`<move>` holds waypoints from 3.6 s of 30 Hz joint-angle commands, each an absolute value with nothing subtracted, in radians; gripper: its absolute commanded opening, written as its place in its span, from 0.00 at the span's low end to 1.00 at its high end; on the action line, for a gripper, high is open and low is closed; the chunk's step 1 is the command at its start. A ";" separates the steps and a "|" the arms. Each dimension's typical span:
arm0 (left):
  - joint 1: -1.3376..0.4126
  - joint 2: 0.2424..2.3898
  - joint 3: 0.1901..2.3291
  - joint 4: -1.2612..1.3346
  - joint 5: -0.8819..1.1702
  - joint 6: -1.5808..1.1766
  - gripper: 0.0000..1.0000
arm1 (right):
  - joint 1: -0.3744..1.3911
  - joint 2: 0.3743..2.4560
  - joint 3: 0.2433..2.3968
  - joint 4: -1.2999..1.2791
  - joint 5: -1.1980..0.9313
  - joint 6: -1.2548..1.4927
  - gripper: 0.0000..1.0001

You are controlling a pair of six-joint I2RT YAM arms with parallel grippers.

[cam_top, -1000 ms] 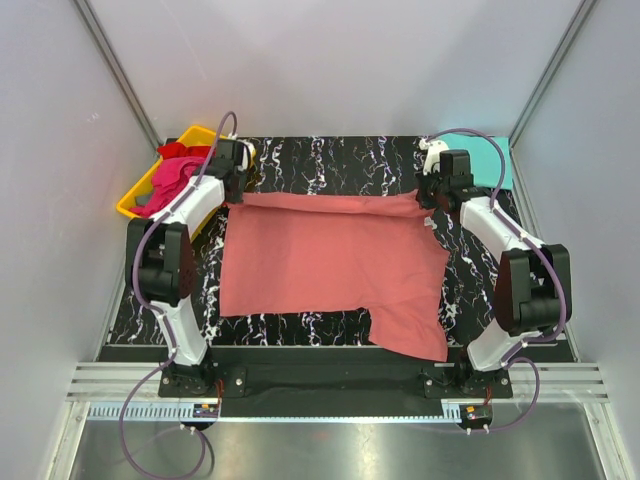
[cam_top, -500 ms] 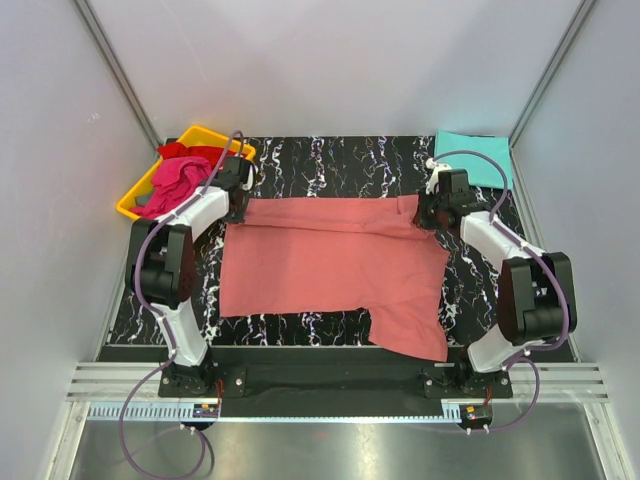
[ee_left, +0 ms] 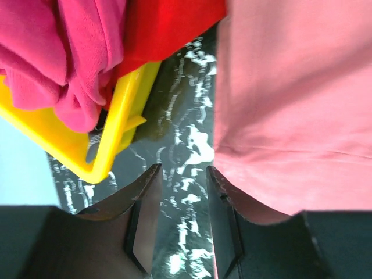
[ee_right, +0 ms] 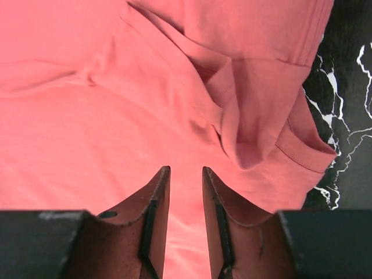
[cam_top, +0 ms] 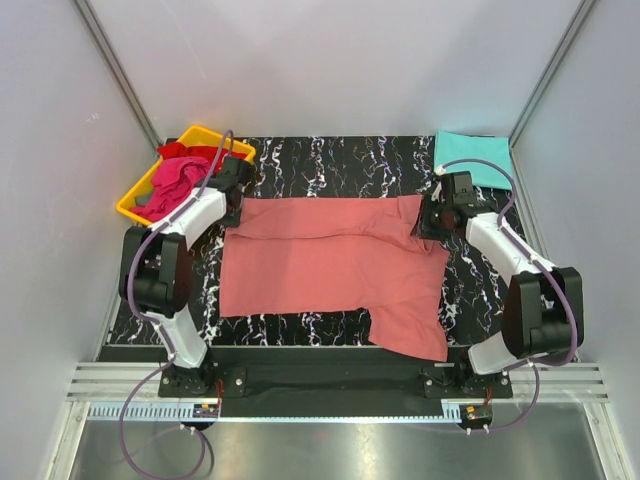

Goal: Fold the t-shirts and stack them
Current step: Fold the tshirt

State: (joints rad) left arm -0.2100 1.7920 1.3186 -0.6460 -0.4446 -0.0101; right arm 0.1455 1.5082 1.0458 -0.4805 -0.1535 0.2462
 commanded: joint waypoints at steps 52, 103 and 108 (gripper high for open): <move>-0.175 1.666 1.310 -0.515 0.279 -0.301 0.54 | 0.183 2.103 1.675 -0.580 -0.541 -0.172 0.60; -0.160 1.796 1.439 -0.471 0.333 -0.313 0.53 | 0.196 1.722 1.347 -0.541 -0.221 0.176 0.41; -0.236 1.735 1.358 -0.322 0.525 -0.336 0.54 | 0.199 1.701 1.269 -0.595 -0.069 0.234 0.44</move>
